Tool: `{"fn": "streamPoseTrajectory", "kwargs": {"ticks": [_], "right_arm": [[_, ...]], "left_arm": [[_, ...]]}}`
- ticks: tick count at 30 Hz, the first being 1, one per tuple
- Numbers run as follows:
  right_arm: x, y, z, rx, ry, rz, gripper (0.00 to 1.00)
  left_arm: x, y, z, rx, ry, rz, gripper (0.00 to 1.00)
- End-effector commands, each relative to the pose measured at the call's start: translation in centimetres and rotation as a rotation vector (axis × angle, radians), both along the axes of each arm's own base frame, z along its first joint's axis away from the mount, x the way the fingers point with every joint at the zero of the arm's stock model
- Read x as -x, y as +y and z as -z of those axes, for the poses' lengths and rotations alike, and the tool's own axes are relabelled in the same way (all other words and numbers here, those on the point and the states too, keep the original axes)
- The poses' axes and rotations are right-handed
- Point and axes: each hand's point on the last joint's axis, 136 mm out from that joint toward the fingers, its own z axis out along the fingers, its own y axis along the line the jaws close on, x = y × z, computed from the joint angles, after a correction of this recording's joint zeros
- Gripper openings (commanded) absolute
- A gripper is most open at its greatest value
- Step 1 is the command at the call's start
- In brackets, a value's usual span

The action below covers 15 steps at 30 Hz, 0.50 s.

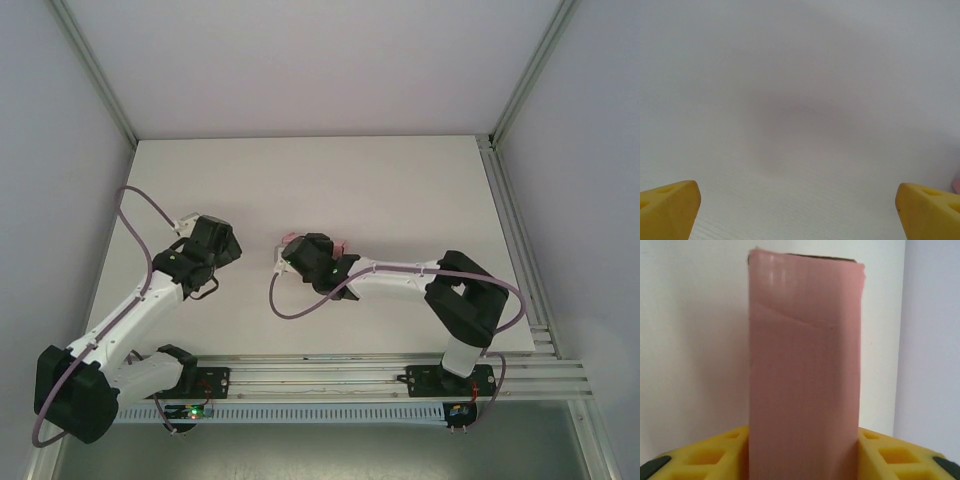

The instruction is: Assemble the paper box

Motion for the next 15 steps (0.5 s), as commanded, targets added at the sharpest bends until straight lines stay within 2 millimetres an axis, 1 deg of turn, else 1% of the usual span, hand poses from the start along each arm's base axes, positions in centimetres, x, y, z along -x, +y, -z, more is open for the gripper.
{"fn": "streamPoseTrajectory", "kwargs": {"ticks": [1,3,5,6,9,11,12,13,14,15], "right_arm": [[2.3,0.2,1.5,0.044,0.060,-0.092,0.59],[4.5,0.1,2.0,0.051,0.115,-0.136,0.73],[6.7,-0.1,2.3,0.052,0.183,-0.177,0.95],[7.6,-0.3,2.4,0.048,0.219,-0.185,0.98],[8.4,-0.3,1.0,-0.032,0.254,-0.174,0.98],[7.9,-0.2,-0.6,-0.134,0.234,-0.159,0.98],[7.2,-0.3,-1.9,-0.218,0.225,-0.133,0.98],[6.1,-0.6,-3.2,-0.309,0.219,-0.092,0.98],[4.8,-1.4,-4.6,-0.412,0.215,-0.035,0.98],[3.2,-2.7,-5.8,-0.502,0.203,0.041,0.98]], "left_arm": [[0.0,1.3,-0.2,-0.037,-0.017,-0.040,1.00],[0.1,1.4,0.1,-0.037,-0.007,-0.037,1.00],[0.0,1.5,0.0,-0.036,-0.008,-0.040,1.00],[0.0,1.6,0.0,-0.037,-0.010,-0.041,1.00],[-0.6,2.1,-0.1,-0.037,-0.030,-0.048,1.00],[-1.3,2.6,-0.4,-0.046,-0.052,-0.052,1.00],[-1.7,3.1,-0.4,-0.056,-0.062,-0.060,1.00],[-2.1,3.5,-0.5,-0.069,-0.072,-0.062,1.00],[-2.5,4.3,-0.4,-0.090,-0.084,-0.073,1.00],[-2.7,5.1,-0.3,-0.111,-0.088,-0.093,1.00]]}}
